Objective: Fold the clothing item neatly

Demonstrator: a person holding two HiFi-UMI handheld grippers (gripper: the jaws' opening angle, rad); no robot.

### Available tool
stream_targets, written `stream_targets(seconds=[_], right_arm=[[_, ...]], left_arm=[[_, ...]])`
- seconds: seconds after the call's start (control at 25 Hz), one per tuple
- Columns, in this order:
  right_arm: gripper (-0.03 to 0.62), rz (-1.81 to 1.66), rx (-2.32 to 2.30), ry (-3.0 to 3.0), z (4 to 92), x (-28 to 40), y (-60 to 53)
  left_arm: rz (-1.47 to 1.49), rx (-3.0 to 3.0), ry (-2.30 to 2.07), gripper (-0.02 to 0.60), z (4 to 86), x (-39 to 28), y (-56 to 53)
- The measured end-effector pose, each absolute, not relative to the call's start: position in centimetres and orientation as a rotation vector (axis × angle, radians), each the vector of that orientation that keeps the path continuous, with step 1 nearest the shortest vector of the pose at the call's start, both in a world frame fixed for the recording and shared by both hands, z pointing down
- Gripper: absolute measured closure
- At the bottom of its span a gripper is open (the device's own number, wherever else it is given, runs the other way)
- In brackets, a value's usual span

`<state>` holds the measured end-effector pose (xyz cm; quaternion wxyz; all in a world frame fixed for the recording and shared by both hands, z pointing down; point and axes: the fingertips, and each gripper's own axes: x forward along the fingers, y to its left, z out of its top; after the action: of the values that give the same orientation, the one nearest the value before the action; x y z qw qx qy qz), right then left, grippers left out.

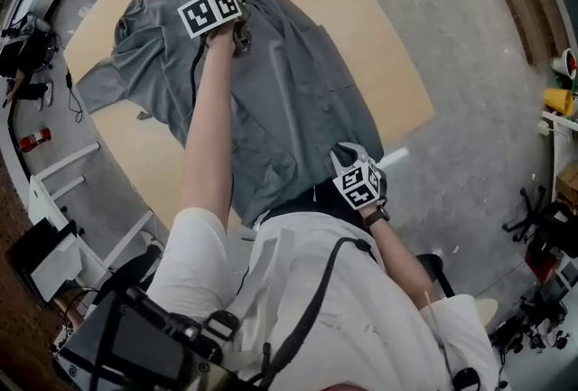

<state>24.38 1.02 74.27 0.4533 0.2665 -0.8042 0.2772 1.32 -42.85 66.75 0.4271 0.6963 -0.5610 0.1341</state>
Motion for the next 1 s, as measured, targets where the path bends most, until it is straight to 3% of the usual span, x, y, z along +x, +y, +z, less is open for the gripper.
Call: stream_targets(seconds=[0.08,0.16,0.4,0.44,0.48,0.52,0.56,1.0], right_arm=[[0.537,0.688,0.650,-1.984,74.2,24.2,1.0],[0.539,0.691,0.621,-1.989,74.2,24.0,0.8],[0.546,0.738,0.566,-1.983,74.2,24.4,0.9],[0.548,0.755,0.558,-1.990,74.2,24.4,0.7],[0.552,0.780,0.550,-1.997,74.2,24.5,0.5],[0.555,0.810,0.544,-2.006,74.2,24.5,0.3],[0.557,0.836,0.539,-2.014,74.3,24.5,0.0],[0.585,0.813,0.451,-2.114,70.9,23.6,0.1]], left_arm=[[0.349,1.682,-1.431,0.357,67.7,0.9,-44.4],[0.375,1.620,-1.440,0.331,68.8,0.6,-45.6],[0.513,1.490,-1.495,0.330,72.6,0.2,-45.7],[0.536,1.491,-1.515,0.340,72.6,-0.1,-45.5],[0.555,1.493,-1.545,0.394,72.4,-0.5,-45.3],[0.565,1.497,-1.577,0.546,71.9,-1.1,-45.1],[0.565,1.506,-1.595,0.572,71.4,-1.5,-44.9],[0.391,1.689,-1.486,0.574,65.6,-5.0,-42.6]])
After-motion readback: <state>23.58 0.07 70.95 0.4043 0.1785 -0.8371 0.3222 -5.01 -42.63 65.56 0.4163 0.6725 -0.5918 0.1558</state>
